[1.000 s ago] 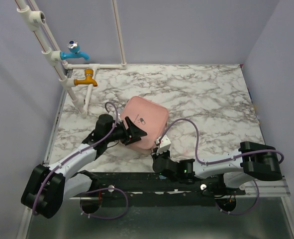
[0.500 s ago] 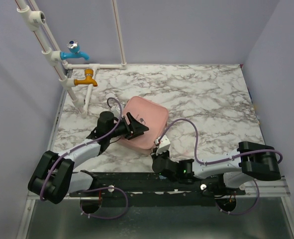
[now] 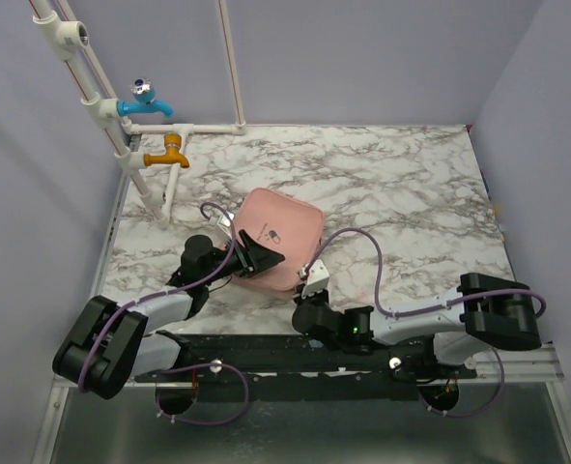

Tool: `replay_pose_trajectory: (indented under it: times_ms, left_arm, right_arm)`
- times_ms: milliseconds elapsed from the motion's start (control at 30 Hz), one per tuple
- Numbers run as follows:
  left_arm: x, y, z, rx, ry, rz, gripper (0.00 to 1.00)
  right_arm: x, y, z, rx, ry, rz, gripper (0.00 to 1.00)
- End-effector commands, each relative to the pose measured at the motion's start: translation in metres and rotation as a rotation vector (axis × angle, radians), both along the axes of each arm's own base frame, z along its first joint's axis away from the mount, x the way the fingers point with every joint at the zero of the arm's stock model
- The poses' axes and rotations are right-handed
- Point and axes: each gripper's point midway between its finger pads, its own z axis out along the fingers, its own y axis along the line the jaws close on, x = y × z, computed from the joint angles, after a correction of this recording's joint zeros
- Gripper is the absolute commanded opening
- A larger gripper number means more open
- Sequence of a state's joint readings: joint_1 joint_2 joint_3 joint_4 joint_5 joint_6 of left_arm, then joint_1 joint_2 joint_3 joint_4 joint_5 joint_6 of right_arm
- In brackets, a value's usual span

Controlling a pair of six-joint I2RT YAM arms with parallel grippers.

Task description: Organize the medicine kit

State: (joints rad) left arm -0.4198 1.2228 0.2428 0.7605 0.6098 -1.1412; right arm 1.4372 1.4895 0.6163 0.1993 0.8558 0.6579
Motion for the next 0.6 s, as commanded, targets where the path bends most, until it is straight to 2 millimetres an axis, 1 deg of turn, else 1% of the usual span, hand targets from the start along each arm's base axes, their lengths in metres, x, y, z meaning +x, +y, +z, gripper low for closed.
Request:
replay_pose_trajectory:
  times_ms: [0,133,300,433,567]
  left_arm:
    - [-0.030,0.013,-0.055,0.099,0.173,-0.014,0.59]
    - [-0.030,0.013,-0.054,0.095,0.167,-0.019,0.58]
    - [-0.032,0.012,-0.056,0.091,0.165,-0.027,0.57]
    - [-0.034,0.011,-0.057,0.081,0.168,-0.037,0.57]
    - [-0.035,0.010,-0.058,0.074,0.172,-0.050,0.56]
  right_arm:
    - [0.033,-0.031,0.021,-0.019,-0.078,-0.130,0.01]
    - [0.048,-0.046,0.026,-0.020,-0.083,-0.157,0.01]
    - [0.065,-0.057,0.030,-0.038,-0.101,-0.182,0.01]
    - [0.083,-0.063,0.032,-0.033,-0.112,-0.195,0.01]
    - [0.102,-0.060,0.037,-0.022,-0.132,-0.186,0.01]
